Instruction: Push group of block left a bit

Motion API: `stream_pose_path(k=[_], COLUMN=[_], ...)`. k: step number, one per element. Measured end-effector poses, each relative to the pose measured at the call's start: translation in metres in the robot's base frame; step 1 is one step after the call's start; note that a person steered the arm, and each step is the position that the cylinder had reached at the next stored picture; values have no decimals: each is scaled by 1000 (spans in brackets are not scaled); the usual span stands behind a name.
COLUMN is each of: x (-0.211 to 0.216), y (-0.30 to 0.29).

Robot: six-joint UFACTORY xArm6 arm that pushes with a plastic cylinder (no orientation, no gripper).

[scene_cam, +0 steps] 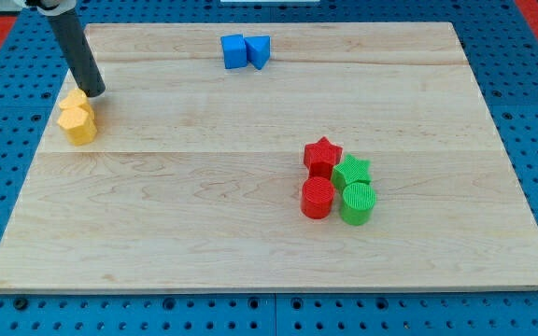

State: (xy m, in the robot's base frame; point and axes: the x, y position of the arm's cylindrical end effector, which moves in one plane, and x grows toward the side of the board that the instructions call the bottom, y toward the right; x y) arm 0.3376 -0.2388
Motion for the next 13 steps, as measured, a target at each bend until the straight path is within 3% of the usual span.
stream_pose_path(k=[1,2,3,6,8,10,12,13], x=[0,-2,-7,20,30,62,137,139], y=[-7,22,152,335,369,473,484,433])
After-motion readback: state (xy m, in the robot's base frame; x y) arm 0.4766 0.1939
